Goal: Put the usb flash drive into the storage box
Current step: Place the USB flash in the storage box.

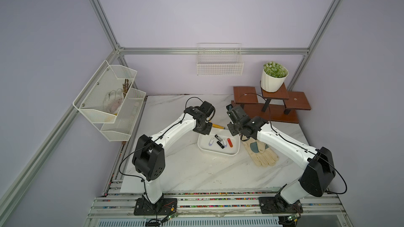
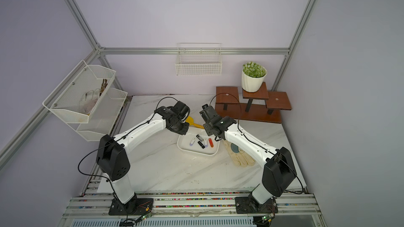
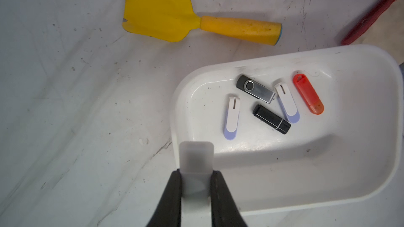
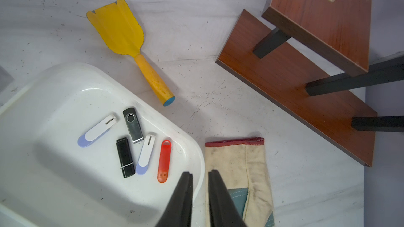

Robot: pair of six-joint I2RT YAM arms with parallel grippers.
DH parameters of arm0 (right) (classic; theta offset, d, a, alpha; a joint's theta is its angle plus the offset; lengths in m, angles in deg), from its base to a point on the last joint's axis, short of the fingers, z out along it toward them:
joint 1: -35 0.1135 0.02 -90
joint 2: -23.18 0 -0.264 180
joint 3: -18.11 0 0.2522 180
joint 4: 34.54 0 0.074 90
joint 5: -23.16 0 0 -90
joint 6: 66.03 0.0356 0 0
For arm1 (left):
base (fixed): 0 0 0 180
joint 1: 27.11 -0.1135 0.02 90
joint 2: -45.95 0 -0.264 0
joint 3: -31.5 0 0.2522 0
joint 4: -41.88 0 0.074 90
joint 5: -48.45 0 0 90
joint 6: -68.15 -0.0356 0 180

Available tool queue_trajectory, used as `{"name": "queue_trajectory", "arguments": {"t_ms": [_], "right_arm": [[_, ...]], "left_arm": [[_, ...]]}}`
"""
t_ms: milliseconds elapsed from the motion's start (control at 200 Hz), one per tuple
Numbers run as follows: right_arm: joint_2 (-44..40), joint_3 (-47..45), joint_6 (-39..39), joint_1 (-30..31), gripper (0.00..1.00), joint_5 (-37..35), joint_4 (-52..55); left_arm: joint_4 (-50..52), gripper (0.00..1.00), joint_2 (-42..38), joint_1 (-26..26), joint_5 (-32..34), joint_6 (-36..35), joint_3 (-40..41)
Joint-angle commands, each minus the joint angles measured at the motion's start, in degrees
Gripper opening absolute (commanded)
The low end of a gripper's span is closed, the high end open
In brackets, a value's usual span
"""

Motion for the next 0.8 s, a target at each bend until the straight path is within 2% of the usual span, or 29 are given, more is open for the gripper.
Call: {"name": "queue_trajectory", "arguments": {"t_ms": [0, 480, 795], "right_arm": [[-3.06, -0.78, 0.78, -0.48, 0.20, -0.43, 0.76], [-4.46, -2.94, 0.73, -1.42, 0.20, -0.31, 0.89], [-4.66, -2.97, 0.82, -1.59, 0.20, 0.17, 0.93]], "left_arm": [[-1.15, 0.00, 1.70, 0.07, -2.04, -2.60, -0.99], [-7.20, 0.00, 8.56, 0.67, -5.74, -1.45, -0.62], [-8.49, 0.00, 12.23, 1.96, -1.29, 0.41, 0.34]]}}
